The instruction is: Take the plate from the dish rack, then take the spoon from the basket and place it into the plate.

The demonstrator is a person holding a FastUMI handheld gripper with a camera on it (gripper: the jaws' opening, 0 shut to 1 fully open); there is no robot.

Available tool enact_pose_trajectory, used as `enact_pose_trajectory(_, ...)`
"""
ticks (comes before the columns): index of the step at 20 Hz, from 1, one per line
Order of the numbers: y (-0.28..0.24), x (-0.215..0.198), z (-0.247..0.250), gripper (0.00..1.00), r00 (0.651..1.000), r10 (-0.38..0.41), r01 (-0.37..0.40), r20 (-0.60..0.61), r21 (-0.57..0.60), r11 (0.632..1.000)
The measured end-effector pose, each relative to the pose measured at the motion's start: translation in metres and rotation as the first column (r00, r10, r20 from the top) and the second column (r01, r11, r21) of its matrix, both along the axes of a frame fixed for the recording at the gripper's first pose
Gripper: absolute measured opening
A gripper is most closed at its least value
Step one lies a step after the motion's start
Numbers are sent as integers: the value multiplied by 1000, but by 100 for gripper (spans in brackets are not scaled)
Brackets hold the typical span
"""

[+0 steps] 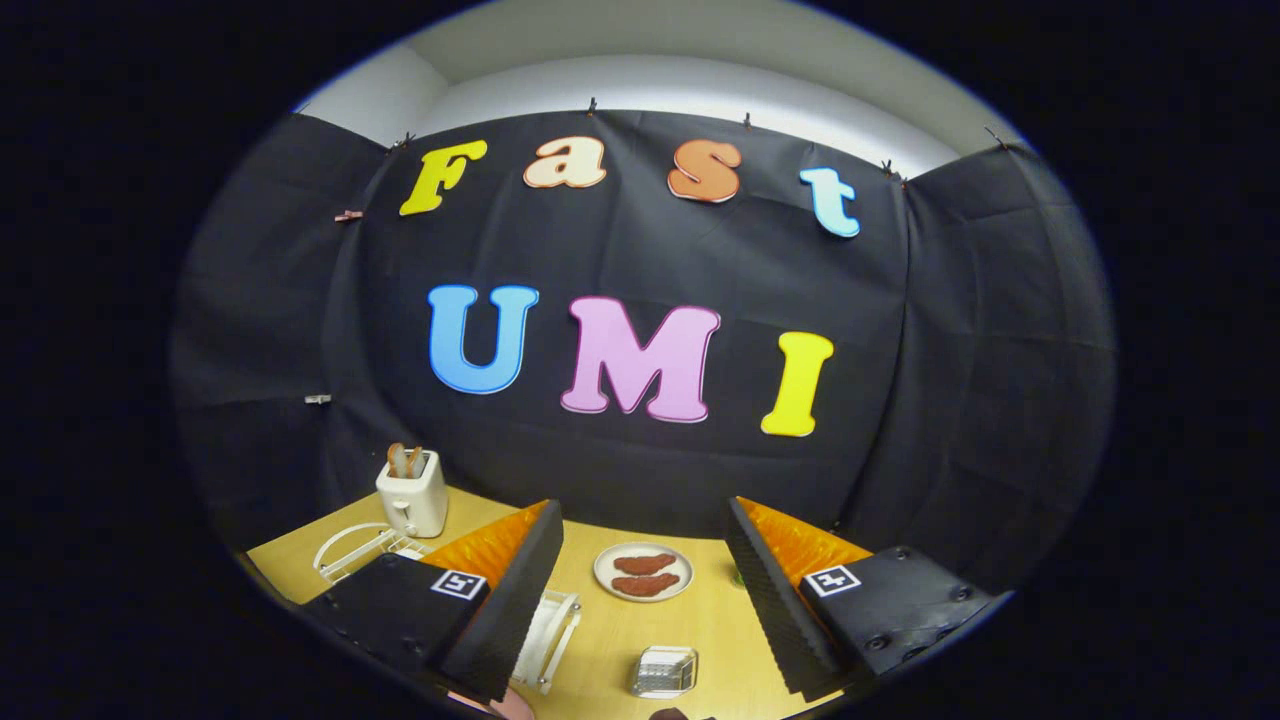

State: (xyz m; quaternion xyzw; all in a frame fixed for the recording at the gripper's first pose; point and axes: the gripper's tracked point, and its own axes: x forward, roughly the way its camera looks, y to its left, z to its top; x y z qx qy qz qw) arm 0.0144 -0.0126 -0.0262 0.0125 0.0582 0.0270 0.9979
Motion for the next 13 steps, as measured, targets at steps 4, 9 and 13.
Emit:
enact_pose_trajectory(4, -12, -1, 13, 98, 999, -22, 23, 26, -33, 999)
enact_pose_trajectory(9, -5, 0, 9, 98, 1000, -11, 11, 12, -42, 999)
enact_pose_trajectory(13, 1, 1, 2, 98, 1000, -2, 2, -16, -31, 1000)
